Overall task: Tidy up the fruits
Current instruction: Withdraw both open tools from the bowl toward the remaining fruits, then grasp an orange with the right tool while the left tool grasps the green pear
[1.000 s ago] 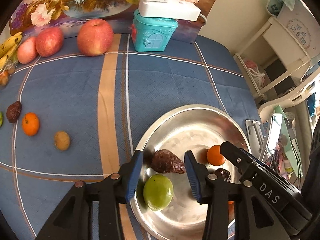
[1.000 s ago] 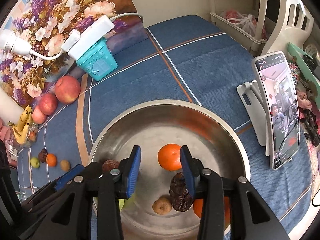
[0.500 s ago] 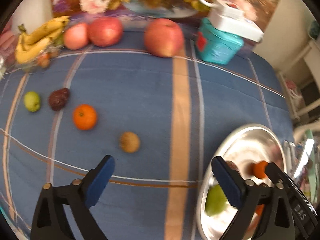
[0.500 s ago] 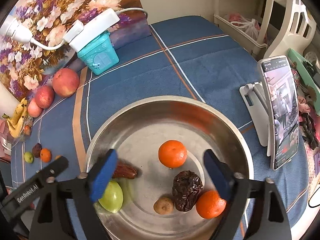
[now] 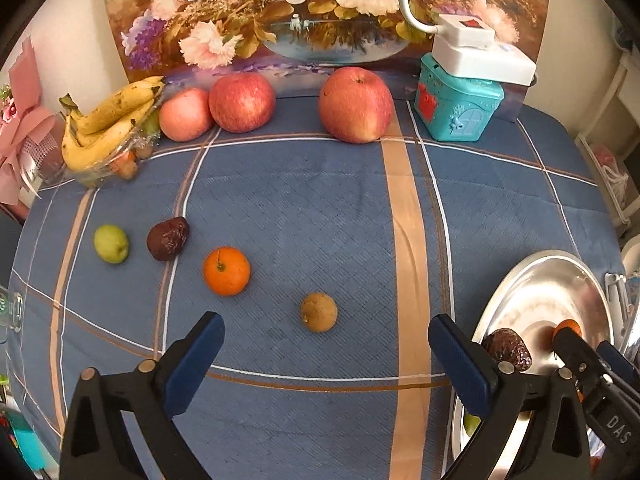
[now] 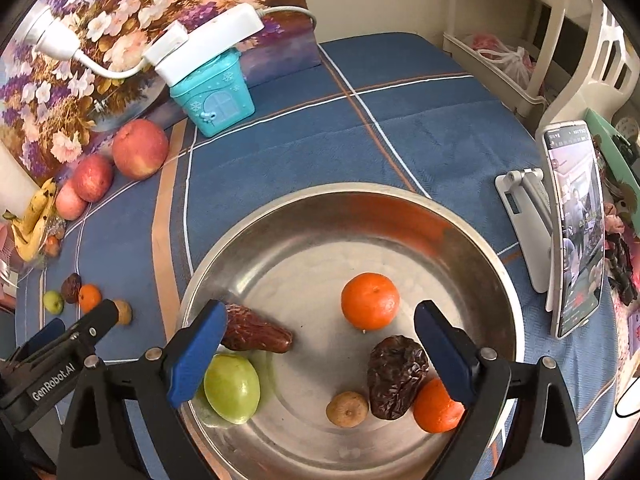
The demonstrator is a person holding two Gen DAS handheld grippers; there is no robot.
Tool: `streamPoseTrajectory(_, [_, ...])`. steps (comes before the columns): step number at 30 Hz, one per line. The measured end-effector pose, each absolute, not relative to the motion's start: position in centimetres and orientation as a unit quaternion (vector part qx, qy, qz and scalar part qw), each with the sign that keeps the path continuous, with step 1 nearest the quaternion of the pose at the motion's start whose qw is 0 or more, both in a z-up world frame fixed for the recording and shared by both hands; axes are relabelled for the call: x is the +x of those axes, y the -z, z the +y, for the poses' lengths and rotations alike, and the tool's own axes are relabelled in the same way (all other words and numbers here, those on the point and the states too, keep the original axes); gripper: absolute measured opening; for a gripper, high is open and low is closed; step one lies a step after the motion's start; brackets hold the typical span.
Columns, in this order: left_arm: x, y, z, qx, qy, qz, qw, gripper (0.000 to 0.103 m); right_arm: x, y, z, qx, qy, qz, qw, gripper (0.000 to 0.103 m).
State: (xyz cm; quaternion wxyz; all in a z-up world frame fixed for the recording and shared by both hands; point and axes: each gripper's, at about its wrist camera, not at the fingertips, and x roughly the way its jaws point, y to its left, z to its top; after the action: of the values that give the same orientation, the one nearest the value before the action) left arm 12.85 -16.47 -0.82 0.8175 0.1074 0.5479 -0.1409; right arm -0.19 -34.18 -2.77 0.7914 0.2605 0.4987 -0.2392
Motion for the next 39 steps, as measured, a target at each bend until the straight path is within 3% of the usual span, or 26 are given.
streamPoseTrajectory(13, [15.1, -0.2, -12.3, 0.125, 0.127, 0.535, 0.826, 0.103, 1.2, 1.6, -32.1, 0.247, 0.222, 0.485, 0.809, 0.095])
streamPoseTrajectory(26, [19.8, -1.3, -1.0, 0.055, 0.058, 0.532, 0.843, 0.103, 6.9, -0.2, -23.1, 0.206, 0.106, 0.471, 0.851, 0.095])
streamPoseTrajectory(34, [23.2, -0.5, 1.6, 0.013, 0.087, 0.534, 0.841, 0.103, 11.2, 0.7, -18.4, 0.172, 0.049, 0.482, 0.858, 0.094])
streamPoseTrajectory(39, [26.1, 2.4, 2.9, 0.005, 0.091, 0.563, 0.821, 0.093, 14.4, 2.8, -16.0, 0.157, 0.021, 0.504, 0.849, 0.083])
